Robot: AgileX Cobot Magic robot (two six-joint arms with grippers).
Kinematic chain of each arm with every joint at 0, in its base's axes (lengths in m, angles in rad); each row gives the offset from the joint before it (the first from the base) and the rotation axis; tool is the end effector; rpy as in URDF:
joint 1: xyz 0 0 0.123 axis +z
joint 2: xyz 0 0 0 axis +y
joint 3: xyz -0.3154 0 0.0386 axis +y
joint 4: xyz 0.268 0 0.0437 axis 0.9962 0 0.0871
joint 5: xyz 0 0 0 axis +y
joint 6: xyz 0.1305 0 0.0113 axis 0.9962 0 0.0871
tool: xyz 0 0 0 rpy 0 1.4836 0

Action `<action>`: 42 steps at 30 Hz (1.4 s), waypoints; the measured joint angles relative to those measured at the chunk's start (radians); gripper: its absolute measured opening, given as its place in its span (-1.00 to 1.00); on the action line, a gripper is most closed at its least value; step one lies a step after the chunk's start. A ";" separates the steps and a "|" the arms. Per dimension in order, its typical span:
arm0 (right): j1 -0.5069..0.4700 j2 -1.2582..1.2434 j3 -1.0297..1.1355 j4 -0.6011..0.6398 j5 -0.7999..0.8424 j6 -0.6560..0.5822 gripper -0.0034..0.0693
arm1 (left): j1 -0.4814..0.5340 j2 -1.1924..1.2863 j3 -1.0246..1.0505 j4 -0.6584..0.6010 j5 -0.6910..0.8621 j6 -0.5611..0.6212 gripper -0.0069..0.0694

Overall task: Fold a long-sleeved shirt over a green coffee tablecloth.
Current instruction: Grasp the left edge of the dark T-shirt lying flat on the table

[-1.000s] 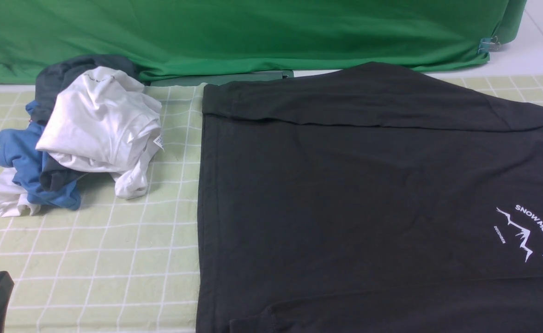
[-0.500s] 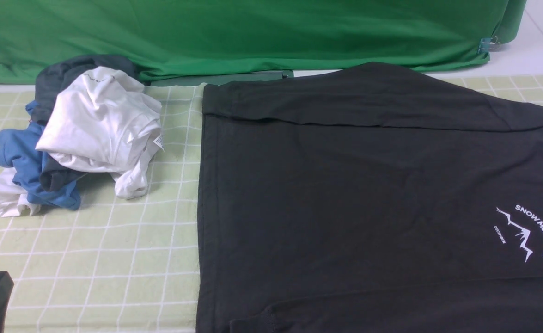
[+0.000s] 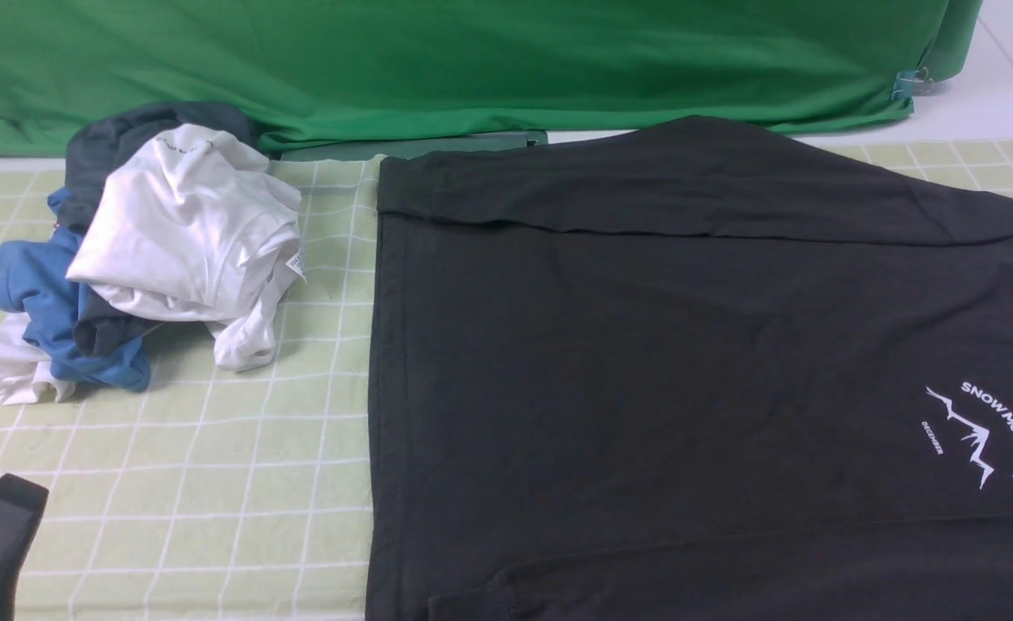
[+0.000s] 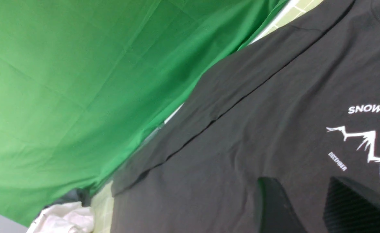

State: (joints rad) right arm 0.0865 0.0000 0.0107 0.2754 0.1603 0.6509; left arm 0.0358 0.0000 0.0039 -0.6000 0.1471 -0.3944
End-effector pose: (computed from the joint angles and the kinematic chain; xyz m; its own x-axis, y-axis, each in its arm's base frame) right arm 0.0827 0.0129 0.1921 -0.1500 0.7866 -0.5990 -0.0163 0.6038 0.7970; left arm 0.0835 -0.0079 0.1992 -0.0603 -0.8355 -0.5462 -0.0062 0.5475 -0.8368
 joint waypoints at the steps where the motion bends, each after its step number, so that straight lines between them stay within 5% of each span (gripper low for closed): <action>1: 0.000 0.000 0.000 0.000 -0.013 0.000 -0.23 | 0.000 0.000 0.000 -0.004 -0.005 -0.001 -0.77; 6: 0.000 0.000 0.001 -0.001 -0.160 -0.004 -0.39 | 0.000 0.000 0.000 -0.055 -0.069 -0.009 -0.77; 8: 0.000 0.000 -0.003 -0.003 -0.330 -0.049 -0.72 | 0.000 0.000 -0.020 -0.090 -0.094 -0.012 -0.77; 12: 0.000 0.029 -0.118 -0.004 -0.355 -0.188 -0.87 | 0.000 0.021 -0.175 -0.031 -0.099 -0.012 -0.77; 16: 0.000 0.160 -0.383 -0.004 -0.160 -0.423 -0.90 | 0.000 0.180 -0.412 0.130 0.041 0.010 -0.77; 20: 0.000 0.380 -0.695 -0.007 0.216 -0.696 -0.90 | 0.000 0.462 -0.653 0.175 0.378 0.202 -0.77; 26: 0.000 0.705 -0.970 -0.008 0.817 -0.916 -0.89 | 0.000 0.941 -0.848 0.002 0.827 0.570 -0.77; 29: 0.000 0.795 -0.978 -0.011 0.930 -0.952 -0.87 | -0.026 1.109 -0.833 -0.079 0.919 0.657 -0.77; 36: 0.000 0.880 -0.962 -0.013 0.949 -0.972 -0.83 | -0.349 1.347 -0.730 -0.081 0.705 0.623 -0.70; 42: 0.000 0.884 -0.957 -0.014 0.898 -0.973 -0.80 | -0.565 1.520 -0.759 0.090 0.518 0.404 -0.49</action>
State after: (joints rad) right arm 0.0865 0.8843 -0.9466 0.2618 1.0582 -0.3222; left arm -0.5297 1.5197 -0.7551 -0.5097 0.6649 0.0094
